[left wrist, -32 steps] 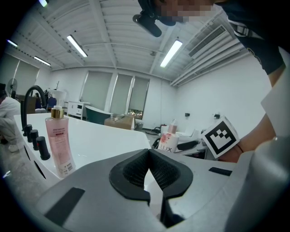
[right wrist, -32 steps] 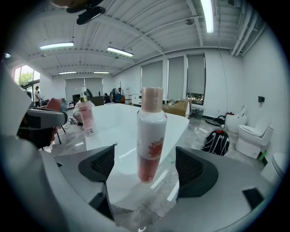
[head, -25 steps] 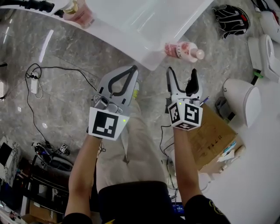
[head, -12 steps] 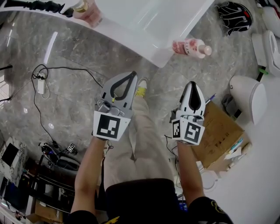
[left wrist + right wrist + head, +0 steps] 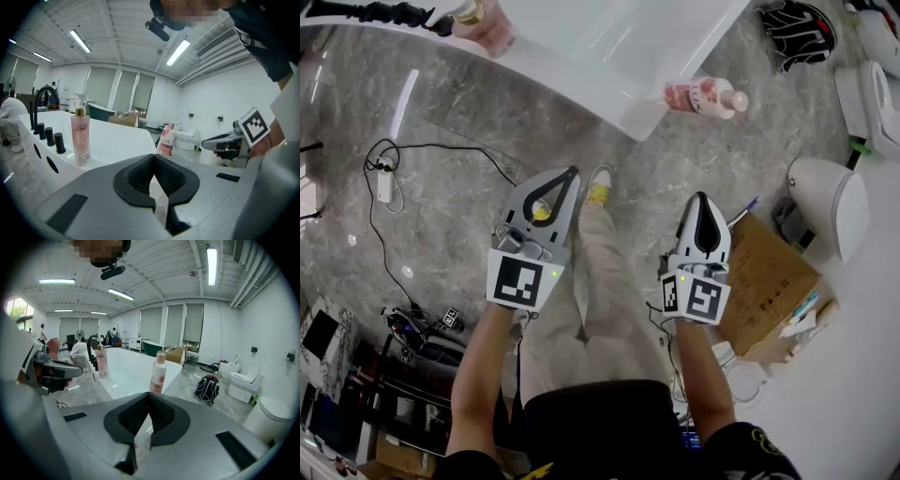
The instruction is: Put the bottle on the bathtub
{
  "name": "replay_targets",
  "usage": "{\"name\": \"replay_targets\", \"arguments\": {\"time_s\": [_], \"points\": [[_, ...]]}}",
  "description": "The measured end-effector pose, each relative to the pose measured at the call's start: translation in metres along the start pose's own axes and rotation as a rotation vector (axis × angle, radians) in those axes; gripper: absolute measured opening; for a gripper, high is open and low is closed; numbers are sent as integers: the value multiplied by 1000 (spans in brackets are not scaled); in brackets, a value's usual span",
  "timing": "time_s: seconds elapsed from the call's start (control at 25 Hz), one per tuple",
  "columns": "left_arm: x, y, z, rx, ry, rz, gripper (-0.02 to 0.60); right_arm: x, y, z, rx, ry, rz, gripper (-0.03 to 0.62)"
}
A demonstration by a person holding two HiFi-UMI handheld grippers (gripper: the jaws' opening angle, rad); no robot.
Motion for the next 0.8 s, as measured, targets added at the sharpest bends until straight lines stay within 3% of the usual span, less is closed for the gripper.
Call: {"name": "replay_targets", "arguments": {"time_s": [0.8], "points": [[5, 4, 5, -2, 7, 2, 18, -8, 1, -6, -2, 22, -32, 2]]}}
Point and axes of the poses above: the fingertips, and each gripper's own axes: y backward along the fingers, x to its right, z out of its underside, the point moved 3 cm from there along y, backward along the fingers, and after that the axes turned 9 degrees about -x, right-handed, at the moved point
